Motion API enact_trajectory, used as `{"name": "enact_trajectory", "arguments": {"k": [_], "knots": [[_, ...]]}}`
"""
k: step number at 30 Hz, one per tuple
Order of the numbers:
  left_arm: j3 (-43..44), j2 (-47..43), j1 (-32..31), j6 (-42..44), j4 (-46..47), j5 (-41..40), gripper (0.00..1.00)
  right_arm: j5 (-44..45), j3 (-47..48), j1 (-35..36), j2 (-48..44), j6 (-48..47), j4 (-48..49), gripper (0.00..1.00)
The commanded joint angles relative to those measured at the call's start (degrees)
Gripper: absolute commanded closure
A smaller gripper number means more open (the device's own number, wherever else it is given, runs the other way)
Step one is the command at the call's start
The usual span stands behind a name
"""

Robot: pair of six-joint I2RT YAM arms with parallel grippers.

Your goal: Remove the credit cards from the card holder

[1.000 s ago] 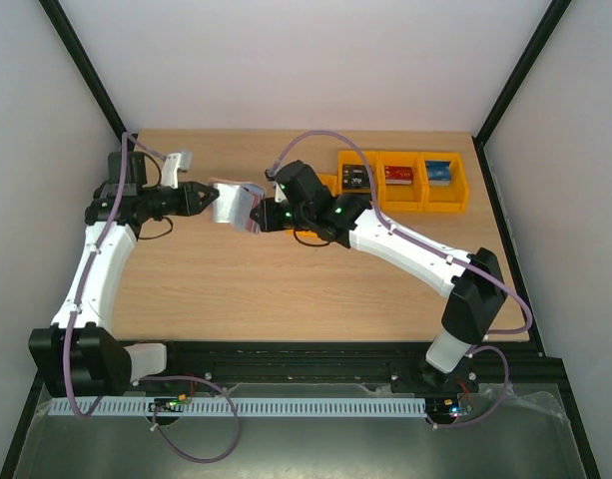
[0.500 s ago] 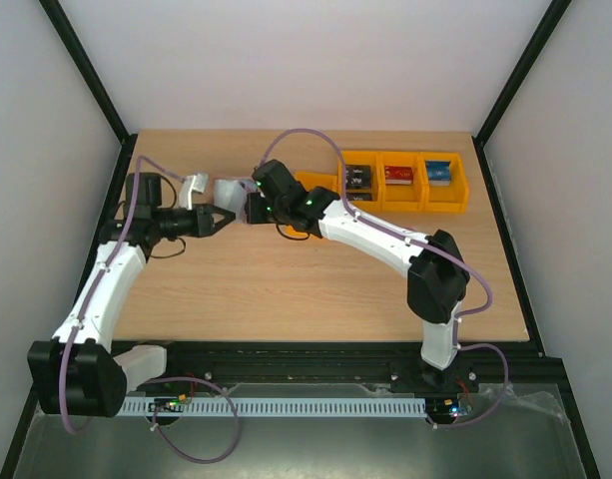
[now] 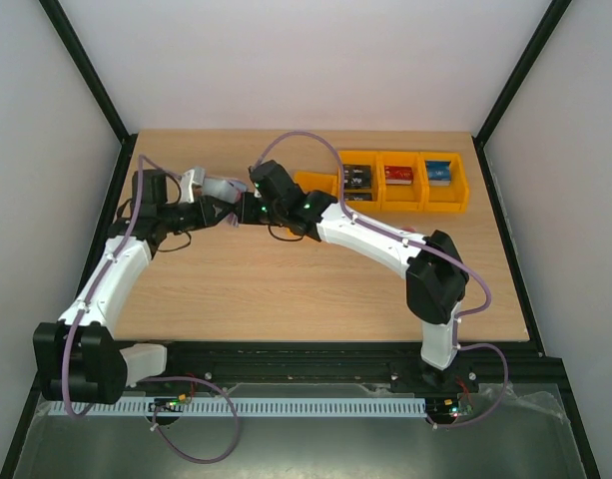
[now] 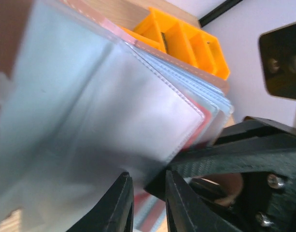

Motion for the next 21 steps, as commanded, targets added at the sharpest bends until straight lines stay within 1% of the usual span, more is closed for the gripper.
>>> {"name": "enact_trajectory", "arguments": {"k": [1,4,7,8,10,12,14,18,20,21], "knots": [[3.3,1.3,-0.2,6.6,-4.2,-10.1,0.76,-1.1,-1.3,0.8,-3.3,1.5,4.4,0.98],[5.6,2.1,-0.2,12.1,-4.6,-18.2,0.72,-2.2,-1.8,0.8,-3.7,1.6,4.7,0.98],[4.9,2.2,-0.8,14.2,-2.1,-19.8,0.69,-3.2,-2.9,0.8,-4.2,1.5,4.8,0.98],[4.5,2.3,-1.2,14.7,-1.2,-19.9,0.64,-3.1,-3.3,0.8,-4.5,1.4,4.7,0.98],[4.1,2.5,-1.8,15.9,-0.4,-20.2,0.50,-2.4,-3.9,0.8,-5.3,1.0,4.4,0.99],[4.5,2.7,-2.2,17.7,-1.1,-18.6,0.42,-2.0,-3.9,0.7,-5.9,0.7,4.1,0.98],[4.8,2.7,-2.4,20.1,-2.4,-15.6,0.35,-2.2,-3.9,0.7,-6.3,0.1,3.7,0.98],[5.2,1.7,-2.5,25.2,-5.7,-10.3,0.24,-5.9,-3.9,0.2,-7.2,-0.6,4.4,0.98],[5.5,0.8,-2.5,28.4,-8.2,-7.5,0.23,-8.9,-5.4,-0.4,-8.3,-1.1,6.1,0.98],[5.5,0.4,-2.5,29.6,-9.2,-6.2,0.26,-10.7,-6.1,-0.7,-8.9,-1.4,7.3,0.98]]}}
